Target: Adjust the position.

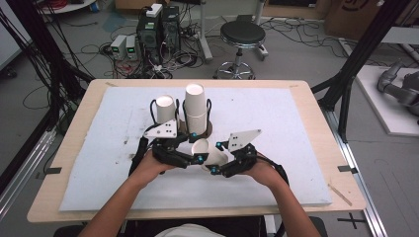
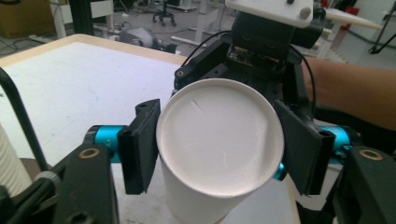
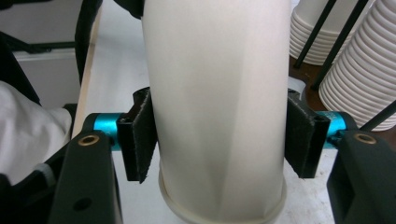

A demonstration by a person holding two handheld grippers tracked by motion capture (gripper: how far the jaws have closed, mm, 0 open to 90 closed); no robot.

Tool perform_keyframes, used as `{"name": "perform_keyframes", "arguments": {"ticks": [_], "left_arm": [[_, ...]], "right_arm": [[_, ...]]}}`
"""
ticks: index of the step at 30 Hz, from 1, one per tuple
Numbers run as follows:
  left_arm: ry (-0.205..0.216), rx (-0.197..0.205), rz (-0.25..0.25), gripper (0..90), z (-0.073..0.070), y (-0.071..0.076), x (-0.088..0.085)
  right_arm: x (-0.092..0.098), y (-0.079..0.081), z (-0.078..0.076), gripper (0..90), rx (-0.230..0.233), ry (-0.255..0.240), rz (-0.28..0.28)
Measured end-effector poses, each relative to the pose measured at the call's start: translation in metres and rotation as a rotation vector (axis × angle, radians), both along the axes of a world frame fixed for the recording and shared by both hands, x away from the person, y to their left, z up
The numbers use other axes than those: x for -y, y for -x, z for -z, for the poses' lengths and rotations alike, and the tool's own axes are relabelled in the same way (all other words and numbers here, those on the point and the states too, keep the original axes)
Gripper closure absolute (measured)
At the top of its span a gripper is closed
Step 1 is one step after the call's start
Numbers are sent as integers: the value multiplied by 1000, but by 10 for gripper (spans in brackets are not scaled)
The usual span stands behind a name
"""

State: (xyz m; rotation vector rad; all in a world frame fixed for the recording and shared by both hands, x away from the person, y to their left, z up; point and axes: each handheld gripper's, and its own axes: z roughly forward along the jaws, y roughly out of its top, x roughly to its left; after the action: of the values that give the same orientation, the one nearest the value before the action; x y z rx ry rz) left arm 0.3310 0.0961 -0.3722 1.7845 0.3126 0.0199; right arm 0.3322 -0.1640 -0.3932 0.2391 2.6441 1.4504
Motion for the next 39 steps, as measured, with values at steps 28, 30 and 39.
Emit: {"name": "perform_keyframes", "arguments": {"ticks": [28,30,39], "left_arm": [[41,22,-7,284,-5,0,-9],[30,17,10,283,-4,0,-8],[28,29,70,362,-3,0,-7]], "right_arm": [[13,1,-6,394,12,-69,-37],[12,2,-5,397,18,-49,-56],[15,1,-7,277,-35,-94,-49]]}}
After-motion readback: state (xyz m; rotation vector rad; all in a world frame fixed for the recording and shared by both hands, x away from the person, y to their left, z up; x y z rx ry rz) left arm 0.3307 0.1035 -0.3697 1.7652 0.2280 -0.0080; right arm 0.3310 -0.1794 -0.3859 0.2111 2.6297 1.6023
